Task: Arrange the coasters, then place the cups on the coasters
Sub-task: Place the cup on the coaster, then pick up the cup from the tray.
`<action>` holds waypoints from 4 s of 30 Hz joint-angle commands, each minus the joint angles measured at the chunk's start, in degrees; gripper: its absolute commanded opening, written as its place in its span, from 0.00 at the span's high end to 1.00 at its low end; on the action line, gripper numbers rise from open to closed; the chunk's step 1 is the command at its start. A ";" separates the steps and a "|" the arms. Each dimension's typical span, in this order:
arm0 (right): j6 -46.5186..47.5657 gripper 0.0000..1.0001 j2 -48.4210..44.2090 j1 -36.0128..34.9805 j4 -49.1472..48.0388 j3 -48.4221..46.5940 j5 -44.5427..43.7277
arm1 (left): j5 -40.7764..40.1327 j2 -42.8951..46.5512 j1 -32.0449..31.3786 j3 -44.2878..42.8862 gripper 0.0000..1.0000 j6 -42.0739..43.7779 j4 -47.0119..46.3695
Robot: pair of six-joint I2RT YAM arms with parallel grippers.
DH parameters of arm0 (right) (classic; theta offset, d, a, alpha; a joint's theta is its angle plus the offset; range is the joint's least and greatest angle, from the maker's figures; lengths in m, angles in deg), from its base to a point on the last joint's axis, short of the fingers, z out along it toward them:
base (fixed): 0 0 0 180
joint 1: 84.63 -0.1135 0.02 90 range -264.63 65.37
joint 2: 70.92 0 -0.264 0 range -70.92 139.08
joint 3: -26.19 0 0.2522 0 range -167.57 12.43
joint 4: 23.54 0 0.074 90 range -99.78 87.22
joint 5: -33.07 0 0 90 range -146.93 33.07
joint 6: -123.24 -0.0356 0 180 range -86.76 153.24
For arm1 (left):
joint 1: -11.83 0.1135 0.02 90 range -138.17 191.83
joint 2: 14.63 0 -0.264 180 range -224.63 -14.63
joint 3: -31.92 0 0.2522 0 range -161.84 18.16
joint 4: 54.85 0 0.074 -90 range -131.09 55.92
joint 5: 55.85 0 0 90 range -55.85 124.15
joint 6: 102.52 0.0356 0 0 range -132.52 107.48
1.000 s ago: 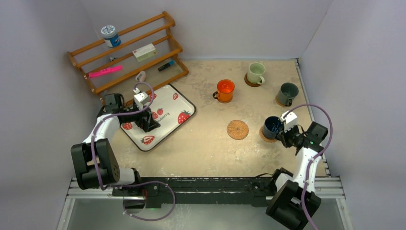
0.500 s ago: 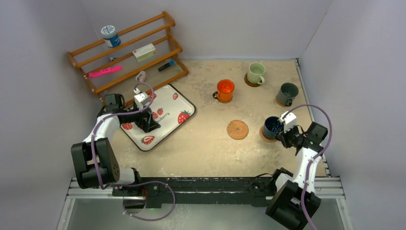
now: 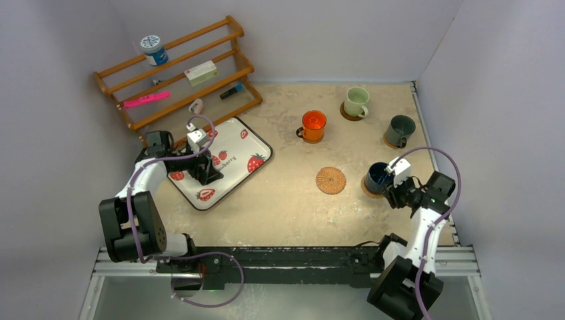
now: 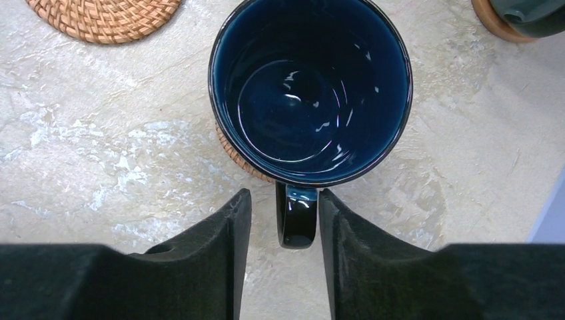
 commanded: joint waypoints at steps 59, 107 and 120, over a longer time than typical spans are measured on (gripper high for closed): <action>-19.17 0.01 -25.63 0.28 10.11 -15.15 2.37 | 7.91 2.41 0.15 -2.43 0.00 9.56 8.93; -13.46 0.01 -29.01 0.28 14.33 -15.27 5.33 | -12.56 -12.34 9.73 -27.20 0.00 50.83 35.05; -12.81 0.01 -29.40 0.28 14.98 -15.27 5.74 | -10.81 -18.36 10.11 -28.96 0.00 57.73 38.27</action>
